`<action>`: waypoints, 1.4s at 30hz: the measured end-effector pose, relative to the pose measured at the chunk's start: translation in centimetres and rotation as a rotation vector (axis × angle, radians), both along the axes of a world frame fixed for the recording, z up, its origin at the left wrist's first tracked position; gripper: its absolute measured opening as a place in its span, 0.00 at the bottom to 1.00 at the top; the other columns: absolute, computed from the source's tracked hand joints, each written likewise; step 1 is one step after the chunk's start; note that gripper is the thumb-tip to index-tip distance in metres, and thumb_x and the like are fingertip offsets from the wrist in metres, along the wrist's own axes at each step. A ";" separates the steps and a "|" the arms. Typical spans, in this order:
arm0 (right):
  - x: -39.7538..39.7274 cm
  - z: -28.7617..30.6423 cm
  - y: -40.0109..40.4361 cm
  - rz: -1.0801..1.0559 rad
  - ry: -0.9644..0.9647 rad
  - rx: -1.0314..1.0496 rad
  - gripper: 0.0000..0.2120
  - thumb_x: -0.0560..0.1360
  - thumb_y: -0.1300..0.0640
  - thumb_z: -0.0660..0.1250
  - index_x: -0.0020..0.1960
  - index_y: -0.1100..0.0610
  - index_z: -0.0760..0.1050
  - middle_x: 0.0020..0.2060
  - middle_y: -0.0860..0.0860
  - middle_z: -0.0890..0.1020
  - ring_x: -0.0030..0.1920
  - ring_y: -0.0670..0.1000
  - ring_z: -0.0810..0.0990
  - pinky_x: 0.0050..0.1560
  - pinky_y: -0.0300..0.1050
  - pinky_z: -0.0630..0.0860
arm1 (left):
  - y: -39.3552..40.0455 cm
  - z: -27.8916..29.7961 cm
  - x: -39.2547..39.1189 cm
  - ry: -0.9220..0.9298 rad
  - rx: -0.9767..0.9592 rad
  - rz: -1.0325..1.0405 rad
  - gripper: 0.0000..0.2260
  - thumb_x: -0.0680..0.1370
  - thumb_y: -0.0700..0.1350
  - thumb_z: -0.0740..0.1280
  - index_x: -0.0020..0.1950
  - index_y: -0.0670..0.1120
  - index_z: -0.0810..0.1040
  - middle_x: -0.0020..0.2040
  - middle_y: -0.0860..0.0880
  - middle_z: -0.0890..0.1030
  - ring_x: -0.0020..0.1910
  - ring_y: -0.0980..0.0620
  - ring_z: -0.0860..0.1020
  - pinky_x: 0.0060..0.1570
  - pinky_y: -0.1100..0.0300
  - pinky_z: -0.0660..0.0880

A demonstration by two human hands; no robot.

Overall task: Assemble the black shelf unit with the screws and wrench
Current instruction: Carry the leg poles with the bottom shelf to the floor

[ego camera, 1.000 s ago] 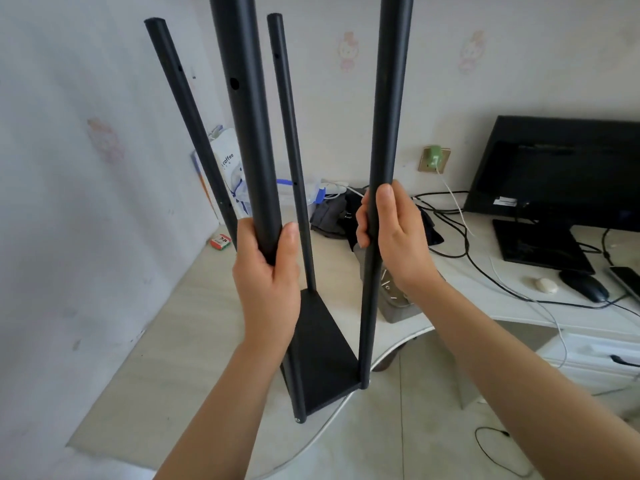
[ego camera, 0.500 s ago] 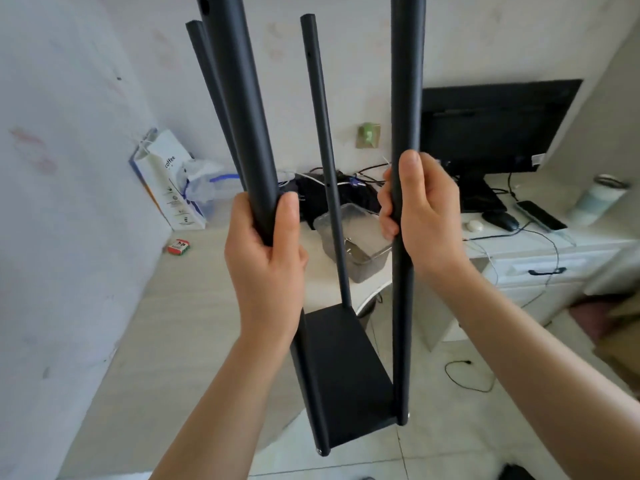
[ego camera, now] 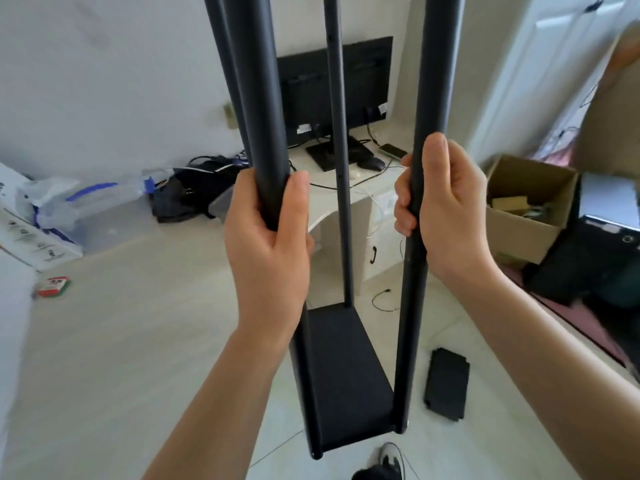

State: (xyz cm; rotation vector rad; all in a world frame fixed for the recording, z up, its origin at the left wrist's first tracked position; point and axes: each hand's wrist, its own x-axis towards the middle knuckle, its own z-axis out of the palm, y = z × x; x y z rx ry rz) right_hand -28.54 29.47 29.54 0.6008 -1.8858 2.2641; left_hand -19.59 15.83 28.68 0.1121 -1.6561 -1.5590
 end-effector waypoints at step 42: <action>-12.6 -16.2 51.6 -0.492 -0.340 0.271 0.04 0.84 0.57 0.56 0.56 0.52 0.69 0.33 0.54 0.77 0.34 0.51 0.77 0.38 0.39 0.74 | 45.5 -16.8 -25.8 -0.420 -0.142 -0.802 0.07 0.82 0.52 0.65 0.51 0.49 0.73 0.32 0.49 0.74 0.30 0.51 0.74 0.34 0.62 0.75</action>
